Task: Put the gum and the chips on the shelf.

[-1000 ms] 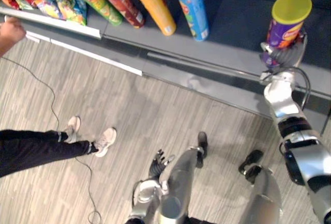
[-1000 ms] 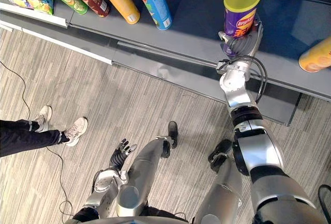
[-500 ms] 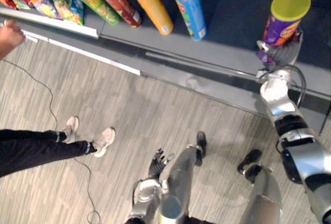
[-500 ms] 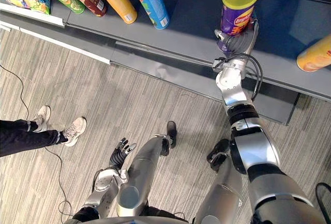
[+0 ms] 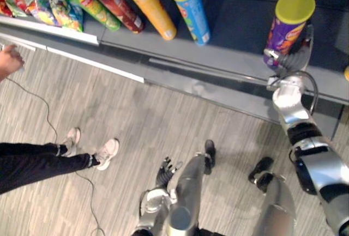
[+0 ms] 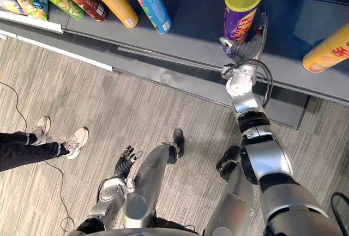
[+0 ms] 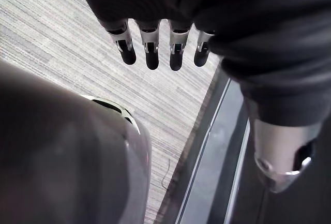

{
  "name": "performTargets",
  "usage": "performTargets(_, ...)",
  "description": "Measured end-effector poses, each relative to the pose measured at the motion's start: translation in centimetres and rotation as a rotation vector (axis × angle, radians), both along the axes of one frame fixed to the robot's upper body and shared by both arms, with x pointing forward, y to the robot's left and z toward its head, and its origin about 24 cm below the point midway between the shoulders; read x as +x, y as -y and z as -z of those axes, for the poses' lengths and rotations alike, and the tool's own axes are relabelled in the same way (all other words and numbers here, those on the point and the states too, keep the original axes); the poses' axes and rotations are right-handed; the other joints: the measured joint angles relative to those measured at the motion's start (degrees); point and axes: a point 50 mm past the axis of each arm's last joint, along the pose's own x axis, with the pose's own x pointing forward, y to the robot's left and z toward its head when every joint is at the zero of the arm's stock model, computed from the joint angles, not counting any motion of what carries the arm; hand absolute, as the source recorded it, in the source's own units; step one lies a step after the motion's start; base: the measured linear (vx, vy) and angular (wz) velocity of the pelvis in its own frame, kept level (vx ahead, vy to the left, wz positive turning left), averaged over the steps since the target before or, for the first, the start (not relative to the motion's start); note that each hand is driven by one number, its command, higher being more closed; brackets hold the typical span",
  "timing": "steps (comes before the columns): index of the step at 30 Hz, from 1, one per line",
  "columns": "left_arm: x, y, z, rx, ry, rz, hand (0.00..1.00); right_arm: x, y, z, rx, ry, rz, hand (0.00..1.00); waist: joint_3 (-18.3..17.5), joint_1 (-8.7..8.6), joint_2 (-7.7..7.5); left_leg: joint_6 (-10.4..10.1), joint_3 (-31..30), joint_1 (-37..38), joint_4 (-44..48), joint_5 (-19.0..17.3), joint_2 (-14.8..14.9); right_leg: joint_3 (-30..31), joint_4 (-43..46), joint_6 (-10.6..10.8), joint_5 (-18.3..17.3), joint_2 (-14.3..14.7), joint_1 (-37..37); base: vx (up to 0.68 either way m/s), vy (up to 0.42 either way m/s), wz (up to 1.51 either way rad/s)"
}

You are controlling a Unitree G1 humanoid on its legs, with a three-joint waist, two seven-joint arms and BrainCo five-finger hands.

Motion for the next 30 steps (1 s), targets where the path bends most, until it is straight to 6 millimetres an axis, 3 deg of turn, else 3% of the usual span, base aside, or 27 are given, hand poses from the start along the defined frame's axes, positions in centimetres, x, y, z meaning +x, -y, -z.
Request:
performTargets(4,-0.2,-0.2,0.3,-0.002,-0.022,-0.012,0.00,-0.1,-0.2,2.4,0.016,-0.077,-0.020,0.00,0.01,-0.40,-0.01,-0.22,0.30,1.26,-0.12,-0.33,0.68,0.10,-0.76,0.02,0.02,0.75,1.26,0.02,-0.026,-0.08)
performTargets(8,-0.4,-0.3,0.5,0.000,-0.033,-0.020,0.00,-0.4,0.2,3.5,0.029,-0.109,-0.017,0.00,0.11,-0.88,-0.17,-0.28,0.91,2.64,-0.91,-0.29,1.08,0.33,-1.64,0.08,0.08,1.27,2.28,0.03,-0.028,-0.09)
performTargets(12,-0.6,-0.7,0.8,0.005,-0.050,-0.036,0.00,-0.7,0.3,5.4,0.084,-0.161,-0.024,0.00,0.51,-2.27,-0.73,-0.41,1.84,5.37,-2.41,-0.21,1.44,0.87,-3.32,0.40,0.59,2.08,4.32,0.05,-0.021,-0.11)
performTargets(20,-1.1,-2.2,1.4,0.023,-0.084,-0.083,0.00,-2.3,0.6,9.8,0.161,-0.256,-0.019,0.00,1.93,-5.26,-3.39,-0.90,4.01,12.21,-6.66,0.09,1.80,2.12,-7.97,0.97,1.79,3.84,9.90,0.06,-0.015,-0.13)
performTargets(26,-2.1,-4.1,1.7,0.036,-0.102,-0.124,0.00,-5.3,-0.9,14.2,0.202,-0.342,-0.103,0.00,2.77,-7.49,-7.82,-1.75,7.15,20.63,-12.96,0.84,1.59,3.78,-13.97,1.58,3.41,5.57,16.28,0.10,0.011,-0.21)
performTargets(28,-3.4,-5.0,2.2,0.038,-0.138,-0.160,0.00,-7.7,-2.0,16.3,0.231,-0.381,-0.166,0.00,1.90,-9.50,-9.95,-2.20,8.38,24.72,-16.21,1.46,1.18,4.51,-17.17,2.06,4.49,6.42,19.66,0.15,0.027,-0.20)
performTargets(30,-4.5,-5.6,2.7,0.041,-0.171,-0.188,0.00,-9.6,-2.4,17.9,0.233,-0.425,-0.204,0.00,0.00,-10.42,-11.41,-2.26,9.38,26.46,-18.60,1.89,0.60,4.90,-18.47,2.36,4.67,6.47,20.54,0.13,0.028,-0.15)
